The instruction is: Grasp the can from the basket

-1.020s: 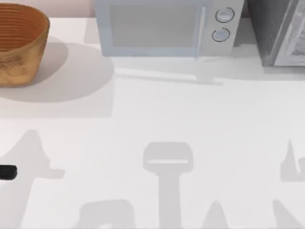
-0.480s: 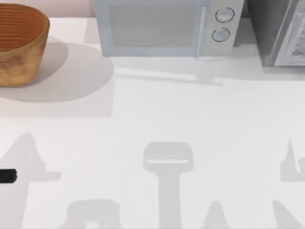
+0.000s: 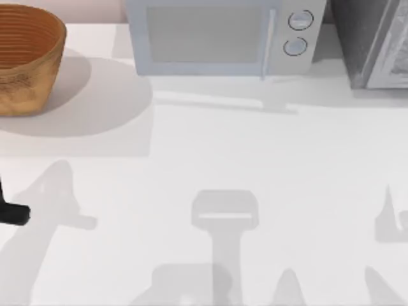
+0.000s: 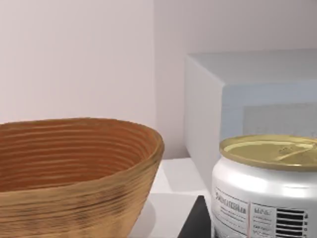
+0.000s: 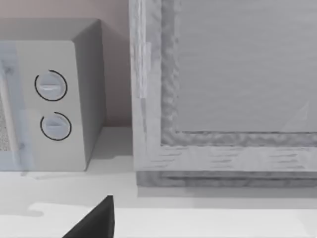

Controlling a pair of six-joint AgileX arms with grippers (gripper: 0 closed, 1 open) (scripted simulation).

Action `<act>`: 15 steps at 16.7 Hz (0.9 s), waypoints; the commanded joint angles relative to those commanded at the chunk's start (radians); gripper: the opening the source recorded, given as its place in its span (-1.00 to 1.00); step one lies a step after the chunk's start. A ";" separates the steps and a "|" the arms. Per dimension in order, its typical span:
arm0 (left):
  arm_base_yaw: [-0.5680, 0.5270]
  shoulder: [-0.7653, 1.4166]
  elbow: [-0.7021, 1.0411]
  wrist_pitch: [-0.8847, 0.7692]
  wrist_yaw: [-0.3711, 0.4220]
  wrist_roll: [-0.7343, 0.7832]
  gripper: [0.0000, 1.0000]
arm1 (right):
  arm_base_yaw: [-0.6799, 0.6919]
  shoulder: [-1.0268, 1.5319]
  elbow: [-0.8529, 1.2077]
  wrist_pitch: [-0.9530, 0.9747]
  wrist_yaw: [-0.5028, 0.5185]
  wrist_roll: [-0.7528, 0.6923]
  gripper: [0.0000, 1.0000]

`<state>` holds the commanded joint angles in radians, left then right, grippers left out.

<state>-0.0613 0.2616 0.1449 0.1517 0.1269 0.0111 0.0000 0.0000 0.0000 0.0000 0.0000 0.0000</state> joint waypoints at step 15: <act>-0.123 0.806 0.374 0.461 0.405 0.019 -1.00 | 0.000 0.000 0.000 0.000 0.000 0.000 1.00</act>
<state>-0.1845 1.0681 0.5191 0.6124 0.5316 0.0298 0.0000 0.0000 0.0000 0.0000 0.0000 0.0000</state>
